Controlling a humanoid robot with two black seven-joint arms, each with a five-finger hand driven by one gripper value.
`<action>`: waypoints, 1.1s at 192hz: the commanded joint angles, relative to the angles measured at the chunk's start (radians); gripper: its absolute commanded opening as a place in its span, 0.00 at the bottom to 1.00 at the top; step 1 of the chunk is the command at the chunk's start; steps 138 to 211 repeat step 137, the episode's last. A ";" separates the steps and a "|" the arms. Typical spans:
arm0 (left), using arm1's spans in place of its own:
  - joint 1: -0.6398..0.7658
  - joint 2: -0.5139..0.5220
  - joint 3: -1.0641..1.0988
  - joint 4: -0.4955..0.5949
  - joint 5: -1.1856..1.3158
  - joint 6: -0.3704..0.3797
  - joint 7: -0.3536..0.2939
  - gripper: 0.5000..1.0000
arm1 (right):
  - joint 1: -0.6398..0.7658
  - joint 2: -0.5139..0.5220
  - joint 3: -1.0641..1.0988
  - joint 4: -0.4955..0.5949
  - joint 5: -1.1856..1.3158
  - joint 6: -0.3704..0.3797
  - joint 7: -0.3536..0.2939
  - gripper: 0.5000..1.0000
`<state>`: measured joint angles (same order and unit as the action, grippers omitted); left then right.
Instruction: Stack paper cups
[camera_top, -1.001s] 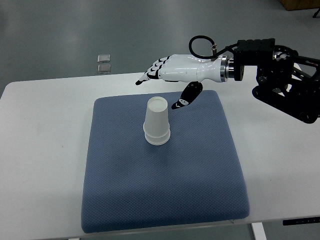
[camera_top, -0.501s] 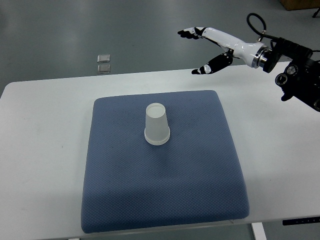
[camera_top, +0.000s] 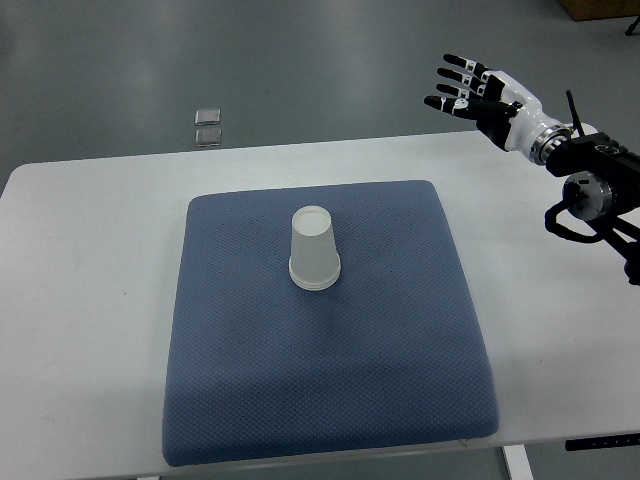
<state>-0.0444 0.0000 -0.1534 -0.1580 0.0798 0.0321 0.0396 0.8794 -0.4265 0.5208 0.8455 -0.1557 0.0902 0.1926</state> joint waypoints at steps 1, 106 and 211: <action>0.000 0.000 0.000 0.000 0.000 0.000 0.000 1.00 | -0.025 0.011 0.001 -0.014 0.021 0.006 -0.004 0.80; 0.000 0.000 0.000 0.000 0.000 0.002 0.000 1.00 | -0.100 0.091 0.058 -0.177 0.019 0.000 0.004 0.84; 0.000 0.000 0.000 0.000 0.000 0.000 0.000 1.00 | -0.117 0.101 0.056 -0.175 0.013 0.006 0.004 0.84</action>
